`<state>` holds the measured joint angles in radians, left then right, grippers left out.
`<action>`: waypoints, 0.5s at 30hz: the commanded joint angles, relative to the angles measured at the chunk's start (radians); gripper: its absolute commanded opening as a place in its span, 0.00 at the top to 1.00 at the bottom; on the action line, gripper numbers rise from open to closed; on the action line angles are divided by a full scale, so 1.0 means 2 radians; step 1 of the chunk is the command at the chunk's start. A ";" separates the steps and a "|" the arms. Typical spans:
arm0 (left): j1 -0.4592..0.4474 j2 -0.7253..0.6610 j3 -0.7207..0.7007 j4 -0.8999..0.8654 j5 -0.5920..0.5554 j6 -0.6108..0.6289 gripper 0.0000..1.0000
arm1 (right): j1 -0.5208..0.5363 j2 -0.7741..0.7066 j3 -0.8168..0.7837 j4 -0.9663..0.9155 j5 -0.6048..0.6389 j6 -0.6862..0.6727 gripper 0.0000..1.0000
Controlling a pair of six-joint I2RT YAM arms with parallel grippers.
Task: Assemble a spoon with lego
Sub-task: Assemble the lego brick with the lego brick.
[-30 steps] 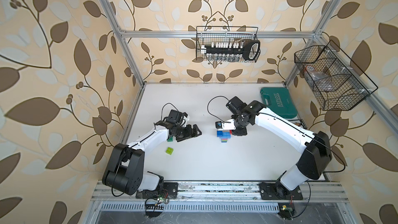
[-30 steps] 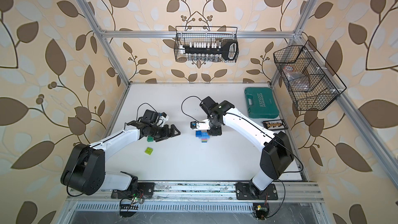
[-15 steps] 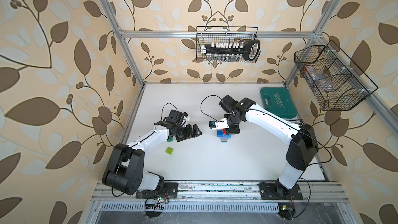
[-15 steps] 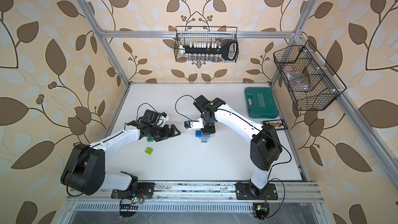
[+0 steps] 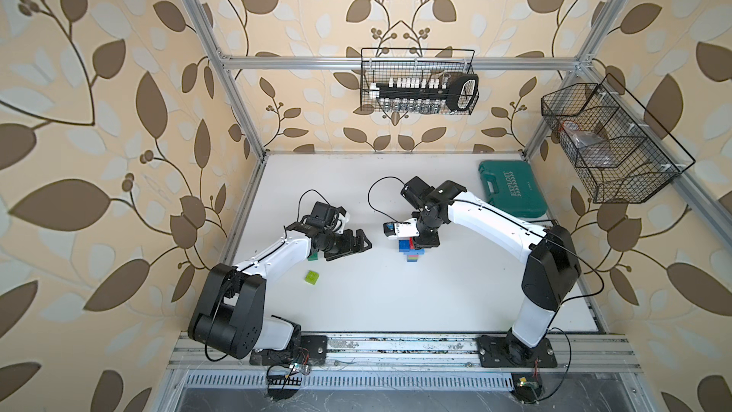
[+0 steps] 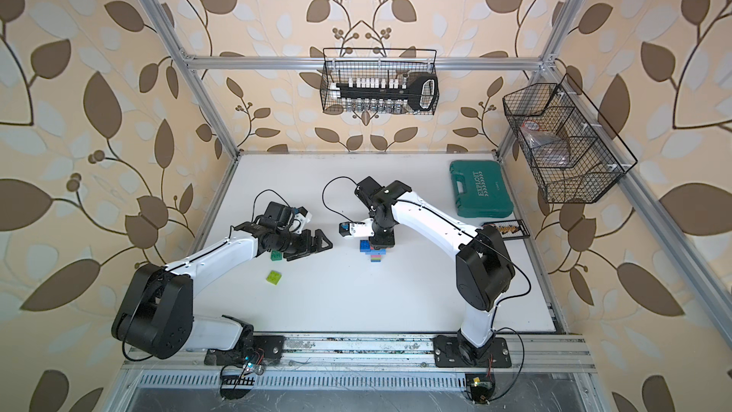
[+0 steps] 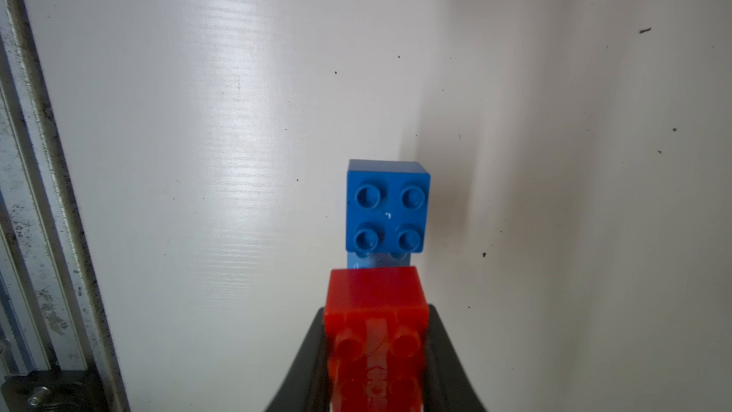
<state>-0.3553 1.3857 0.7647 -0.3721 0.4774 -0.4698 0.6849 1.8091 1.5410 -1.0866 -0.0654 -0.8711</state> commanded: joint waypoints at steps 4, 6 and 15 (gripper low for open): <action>-0.003 -0.007 -0.002 0.003 0.001 0.007 0.01 | 0.000 0.011 0.006 -0.015 0.000 0.013 1.00; -0.003 -0.007 -0.002 0.003 0.001 0.008 0.01 | 0.000 0.012 0.006 -0.014 -0.001 0.013 1.00; -0.003 -0.008 -0.005 0.003 0.000 0.008 0.01 | -0.001 0.024 0.014 -0.015 -0.001 0.019 1.00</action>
<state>-0.3553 1.3857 0.7647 -0.3721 0.4774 -0.4698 0.6842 1.8359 1.5414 -1.0931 -0.0635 -0.8509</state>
